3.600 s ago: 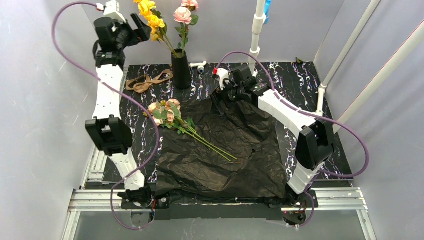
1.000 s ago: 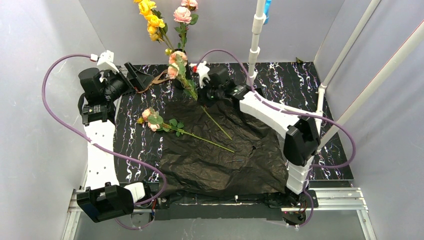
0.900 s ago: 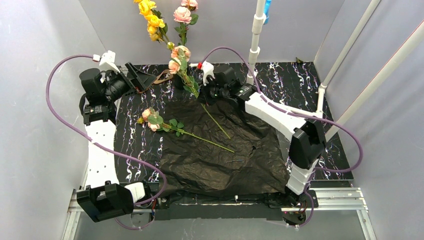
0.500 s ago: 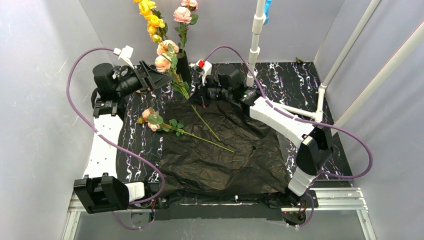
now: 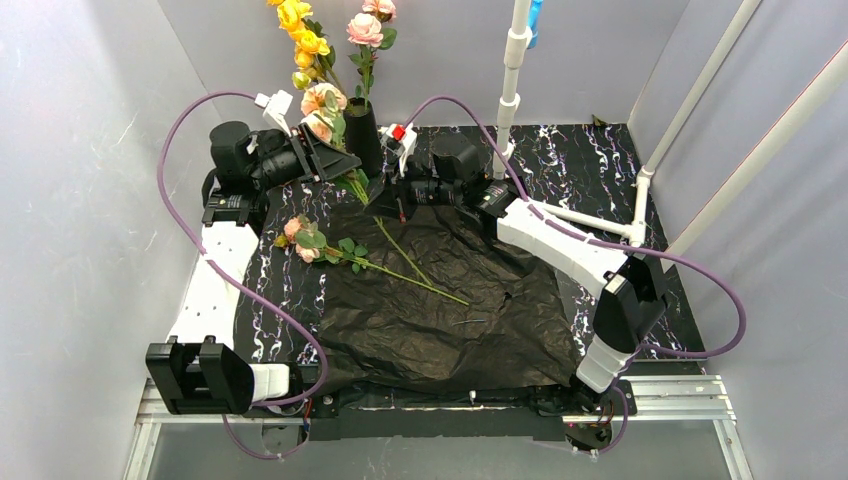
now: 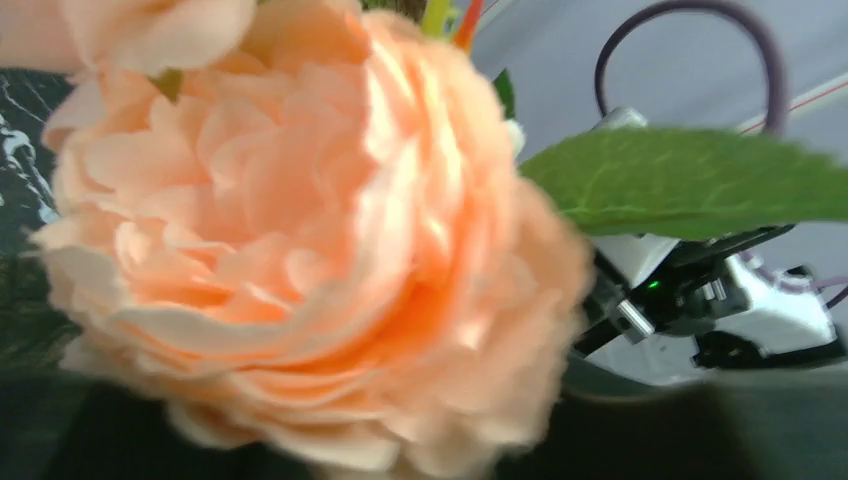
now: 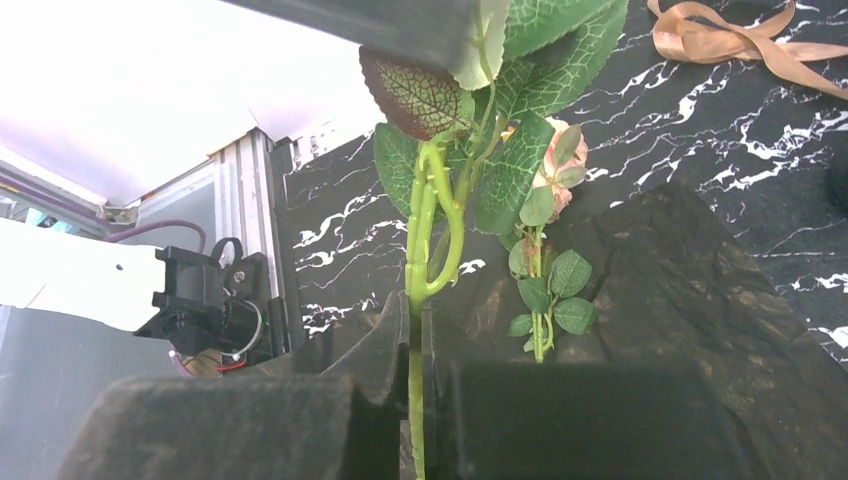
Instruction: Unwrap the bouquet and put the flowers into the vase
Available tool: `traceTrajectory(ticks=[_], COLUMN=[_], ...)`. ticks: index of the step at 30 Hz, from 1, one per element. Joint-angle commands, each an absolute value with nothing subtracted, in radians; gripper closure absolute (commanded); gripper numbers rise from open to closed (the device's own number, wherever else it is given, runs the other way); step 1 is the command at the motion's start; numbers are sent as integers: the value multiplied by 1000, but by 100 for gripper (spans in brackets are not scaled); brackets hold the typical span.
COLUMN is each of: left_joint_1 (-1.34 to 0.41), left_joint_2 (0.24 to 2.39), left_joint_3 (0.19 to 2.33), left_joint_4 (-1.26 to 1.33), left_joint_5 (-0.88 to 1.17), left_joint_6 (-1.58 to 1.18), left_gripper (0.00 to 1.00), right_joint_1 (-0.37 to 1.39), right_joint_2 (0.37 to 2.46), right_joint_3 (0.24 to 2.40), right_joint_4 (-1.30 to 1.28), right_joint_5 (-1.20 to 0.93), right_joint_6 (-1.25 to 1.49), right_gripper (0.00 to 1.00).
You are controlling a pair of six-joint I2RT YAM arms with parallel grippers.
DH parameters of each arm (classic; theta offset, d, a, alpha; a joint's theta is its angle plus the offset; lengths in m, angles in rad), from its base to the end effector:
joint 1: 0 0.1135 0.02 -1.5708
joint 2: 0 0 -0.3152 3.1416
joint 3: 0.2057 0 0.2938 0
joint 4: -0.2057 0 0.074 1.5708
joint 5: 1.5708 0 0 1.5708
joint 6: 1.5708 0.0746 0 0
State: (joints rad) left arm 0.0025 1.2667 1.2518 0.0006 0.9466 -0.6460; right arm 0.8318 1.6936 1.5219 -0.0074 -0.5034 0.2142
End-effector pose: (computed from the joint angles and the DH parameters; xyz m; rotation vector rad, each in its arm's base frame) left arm 0.3318 -0.0597 0.4683 0.2463 1.7069 -1.2279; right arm 0.3030 0.3859 0.4115 -0.9379 1.6366 1.1802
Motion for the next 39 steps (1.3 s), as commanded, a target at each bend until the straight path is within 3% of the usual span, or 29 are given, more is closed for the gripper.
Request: traceTrajectory(ticks=[1,3,4,5,8,10,13,15,28,39], left_joint_1=[-19,-20,-20,-20,-14,-7,-4,-5,-4,-5], left_joint_2=[1271,1277,1279,1283,1307,1325,1354,1376,1612,1820], left_joint_3=[1309,1336,1357,1392,1487,1549,1642,1707,2108,2288], left_joint_4=[10,7,6,-32,-108,-124,-157,-170,-10,22], left_joint_5=[944,934,925,913,883,872,839,799,399,326], left_joint_6=[-633,-620,-604,-579,-499,-461,-378,-304,-174,-156], left_gripper=[73,94,99,100,100,100,100,100,100,100], right_joint_1=[838,838,838,838,836,832,810,794,683,634], right_joint_2=[1634,1638,1640,1641,1637,1633,1625,1620,1618,1653], right_joint_3=[1513,1516,1519,1521,1524,1526,1528,1529,1513,1541], right_joint_4=[74,69,66,64,48,34,28,18,-68,-92], right_joint_5=[-526,-528,-531,-533,-528,-514,-504,-501,-527,-574], right_joint_6=[222,218,216,213,199,198,216,212,191,188], right_gripper=[99,99,99,92,53,33,11,3,2,2])
